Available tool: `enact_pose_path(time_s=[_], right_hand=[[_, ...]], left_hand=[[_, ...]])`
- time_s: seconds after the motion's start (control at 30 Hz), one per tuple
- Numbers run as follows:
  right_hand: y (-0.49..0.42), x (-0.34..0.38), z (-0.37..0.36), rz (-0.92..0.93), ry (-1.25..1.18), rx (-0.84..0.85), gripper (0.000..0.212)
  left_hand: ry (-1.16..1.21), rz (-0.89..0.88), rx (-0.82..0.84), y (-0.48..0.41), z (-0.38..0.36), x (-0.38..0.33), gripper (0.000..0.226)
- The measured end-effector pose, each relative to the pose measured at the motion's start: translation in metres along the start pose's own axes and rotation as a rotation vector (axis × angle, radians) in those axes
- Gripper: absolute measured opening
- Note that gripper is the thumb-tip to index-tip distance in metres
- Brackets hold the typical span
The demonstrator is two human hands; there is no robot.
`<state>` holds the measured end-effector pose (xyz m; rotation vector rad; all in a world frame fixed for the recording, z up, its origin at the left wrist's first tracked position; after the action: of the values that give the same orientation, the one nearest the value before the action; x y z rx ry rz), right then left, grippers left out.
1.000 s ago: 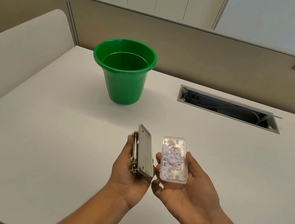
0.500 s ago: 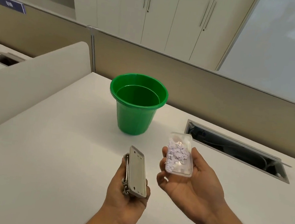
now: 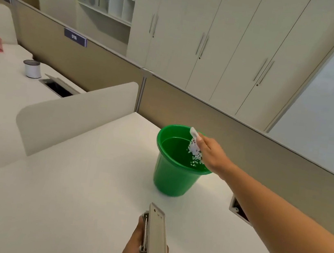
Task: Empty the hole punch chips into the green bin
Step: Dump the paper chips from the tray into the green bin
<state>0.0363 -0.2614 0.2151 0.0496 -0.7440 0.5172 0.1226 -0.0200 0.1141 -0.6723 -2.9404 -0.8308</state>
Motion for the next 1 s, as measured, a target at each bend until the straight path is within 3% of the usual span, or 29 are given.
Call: enact_pose_path(time_s=[0.1,0.23,0.33,0.43,0.6,0.77,1.0], right_hand=[[-0.019,-0.015,-0.015,-0.025,0.387,0.155,0.051],[-0.026,-0.018,-0.02,-0.046,0.402,0.143,0.05],[-0.023,-0.013,-0.018,-0.077,0.062,0.083,0.051],[-0.014,-0.009,-0.011,-0.249,-0.417,-0.033,0.062],[0.007,-0.004,0.011,-0.396,-1.099,-0.245,0.051],[0.045,0.01,0.019,-0.393,-1.391,-0.283,0.049],[0.152,0.012,0.006,-0.446,-1.575,-0.314,0.046]], left_hand=[[0.031,-0.041,0.001,0.0,0.003,-0.006,0.047],[0.05,-0.074,-0.026,-0.001,0.007,-0.014,0.048],[0.031,-0.077,-0.047,-0.002,0.01,-0.015,0.049],[0.026,-0.084,-0.036,-0.004,0.007,-0.014,0.047],[0.007,-0.069,-0.034,-0.006,-0.003,-0.006,0.045],[-0.031,-0.072,-0.024,-0.007,-0.006,0.002,0.044],[-0.185,-0.131,-0.076,0.001,-0.004,0.027,0.038]])
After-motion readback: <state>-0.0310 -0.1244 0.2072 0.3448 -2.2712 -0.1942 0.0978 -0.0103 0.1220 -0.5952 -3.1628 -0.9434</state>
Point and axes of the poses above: each hand's wrist, its own y-axis away from the middle knuckle, its own z-axis out of the back of the hand, x = y × z, the point moved 2 cm from there along -y, towards the middle knuckle, and after that the axes turned 9 degrees about z, right-handed, at the moved point
